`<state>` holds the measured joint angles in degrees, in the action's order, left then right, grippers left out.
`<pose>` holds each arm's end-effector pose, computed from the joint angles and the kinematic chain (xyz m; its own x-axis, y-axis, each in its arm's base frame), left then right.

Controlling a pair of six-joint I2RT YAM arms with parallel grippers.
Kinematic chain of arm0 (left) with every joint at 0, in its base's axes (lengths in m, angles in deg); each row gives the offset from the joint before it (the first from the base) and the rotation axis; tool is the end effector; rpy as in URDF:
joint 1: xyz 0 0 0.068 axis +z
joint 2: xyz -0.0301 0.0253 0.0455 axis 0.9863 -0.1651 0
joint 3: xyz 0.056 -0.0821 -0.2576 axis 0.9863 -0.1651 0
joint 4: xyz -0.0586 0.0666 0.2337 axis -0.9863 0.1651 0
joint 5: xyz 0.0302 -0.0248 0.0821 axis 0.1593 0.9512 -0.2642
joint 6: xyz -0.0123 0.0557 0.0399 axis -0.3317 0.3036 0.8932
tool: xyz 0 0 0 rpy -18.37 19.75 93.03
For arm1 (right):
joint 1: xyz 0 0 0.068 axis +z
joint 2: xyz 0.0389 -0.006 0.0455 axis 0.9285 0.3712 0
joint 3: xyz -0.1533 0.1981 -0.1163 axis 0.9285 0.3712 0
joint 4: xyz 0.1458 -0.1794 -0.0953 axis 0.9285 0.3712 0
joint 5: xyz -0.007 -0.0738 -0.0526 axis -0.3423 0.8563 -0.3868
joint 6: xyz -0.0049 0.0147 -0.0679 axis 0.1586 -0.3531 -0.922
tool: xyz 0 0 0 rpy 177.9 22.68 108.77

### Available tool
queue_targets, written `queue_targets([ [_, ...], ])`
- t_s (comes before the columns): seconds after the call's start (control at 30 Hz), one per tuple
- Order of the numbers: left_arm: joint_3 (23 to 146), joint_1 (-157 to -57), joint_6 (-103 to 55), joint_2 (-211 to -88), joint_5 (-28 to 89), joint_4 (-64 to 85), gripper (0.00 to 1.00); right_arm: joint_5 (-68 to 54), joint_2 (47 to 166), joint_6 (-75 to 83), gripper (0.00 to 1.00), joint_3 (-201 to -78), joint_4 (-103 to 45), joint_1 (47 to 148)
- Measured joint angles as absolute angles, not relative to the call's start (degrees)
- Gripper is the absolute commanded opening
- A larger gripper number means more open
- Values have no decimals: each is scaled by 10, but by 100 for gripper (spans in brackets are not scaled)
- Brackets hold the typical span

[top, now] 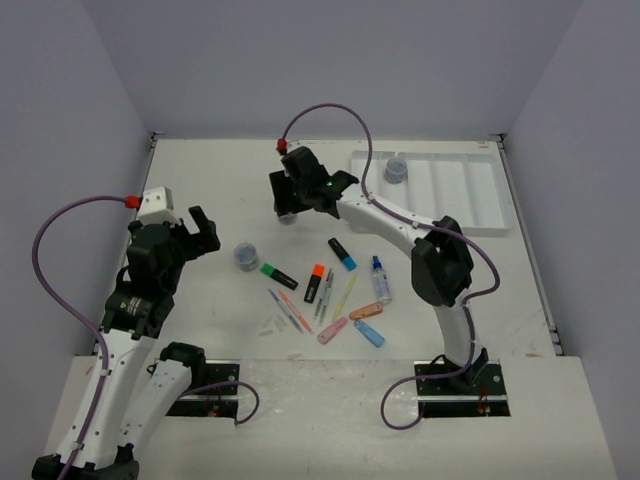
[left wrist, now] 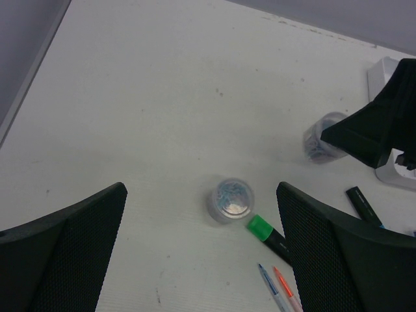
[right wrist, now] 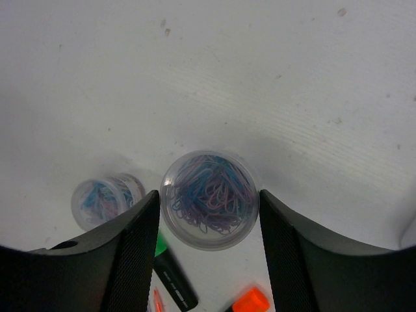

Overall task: Sort the stationery into containers
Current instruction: Pick up the stationery from the center of the board, then place the stationery in the storage box.

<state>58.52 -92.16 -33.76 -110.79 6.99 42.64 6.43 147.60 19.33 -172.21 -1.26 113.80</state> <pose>0.1445 -0.0147 0.3262 -0.2998 -0.2916 -0.9083 -0.1638 0.9537 -0.2521 0.3532 0.3528 0.2598 -0.6773 -0.1558 -0.7190 -0.4380 0.8706 0.2239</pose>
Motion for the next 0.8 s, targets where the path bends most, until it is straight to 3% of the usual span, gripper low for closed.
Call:
queue_targets([
  [0.23, 585, -922, -337, -1108, 70, 426, 100, 94, 1384, 203, 0, -1626, -24, 1010],
  [0.47, 585, -922, -338, -1111, 70, 426, 100, 133, 1378, 195, 0, -1605, -23, 842],
  [0.8, 585, -922, -337, -1130, 73, 426, 100, 137, 1453, 173, 5, -1662, -16, 821],
])
